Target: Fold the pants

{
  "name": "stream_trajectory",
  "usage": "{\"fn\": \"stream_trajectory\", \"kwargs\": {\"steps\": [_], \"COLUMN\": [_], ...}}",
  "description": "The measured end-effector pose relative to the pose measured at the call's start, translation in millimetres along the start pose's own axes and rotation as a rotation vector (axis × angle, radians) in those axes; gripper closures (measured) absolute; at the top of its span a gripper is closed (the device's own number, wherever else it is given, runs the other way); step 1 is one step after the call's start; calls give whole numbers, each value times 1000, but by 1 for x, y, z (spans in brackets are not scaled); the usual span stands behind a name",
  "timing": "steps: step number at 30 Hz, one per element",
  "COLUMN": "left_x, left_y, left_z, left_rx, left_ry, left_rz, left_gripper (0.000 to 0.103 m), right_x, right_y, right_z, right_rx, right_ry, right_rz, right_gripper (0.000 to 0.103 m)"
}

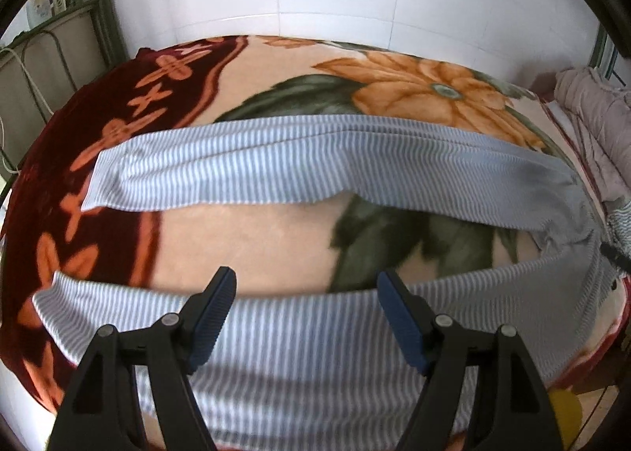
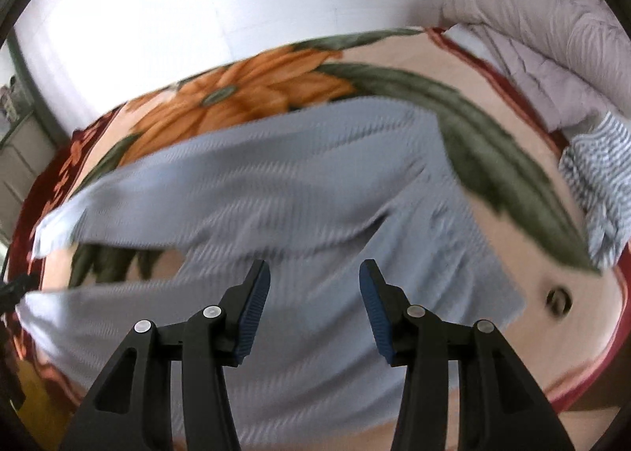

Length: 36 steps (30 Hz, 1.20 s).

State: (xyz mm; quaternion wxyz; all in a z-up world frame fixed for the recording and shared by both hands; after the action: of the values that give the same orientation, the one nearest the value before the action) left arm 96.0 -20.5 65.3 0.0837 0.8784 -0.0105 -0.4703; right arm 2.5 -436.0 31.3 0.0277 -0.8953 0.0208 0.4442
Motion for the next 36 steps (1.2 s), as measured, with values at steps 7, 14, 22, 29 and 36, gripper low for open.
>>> {"fn": "stream_trajectory", "kwargs": {"steps": [7,14,22,29,36], "left_x": [-19,-15,0,19,27], "left_y": [-5,10,19,9,11], "left_z": [23,58,86,95,103], "left_rx": [37,96,136,121,156], "left_ry": [-24,-85,-156,-203,-213], "left_rz": [39,96,120,68,31], "left_gripper": [25,25,25,25,25], "right_x": [-17,-30,-32,-24,3], "right_y": [-22,-6,36,81,101], "right_z": [36,75,103,101,100], "right_rx": [76,230,396,538,577], "right_ry": [-13,-13,-21,3,-27], "right_rz": [24,42,98,80,57], "right_gripper": [55,55,55,55,55]}}
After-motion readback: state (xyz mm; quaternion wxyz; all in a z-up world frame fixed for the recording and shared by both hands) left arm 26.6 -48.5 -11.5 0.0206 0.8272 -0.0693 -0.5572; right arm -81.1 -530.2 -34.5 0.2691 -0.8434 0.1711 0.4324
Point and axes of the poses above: each gripper's, at about its wrist camera, not at the fingertips, and x roughly the way its jaws point, y to its right, z to its underside, the point moved 4 cm from there along x, roughly the way its jaws point, and after that the axes turned 14 degrees about -x, right-handed, at the moved point
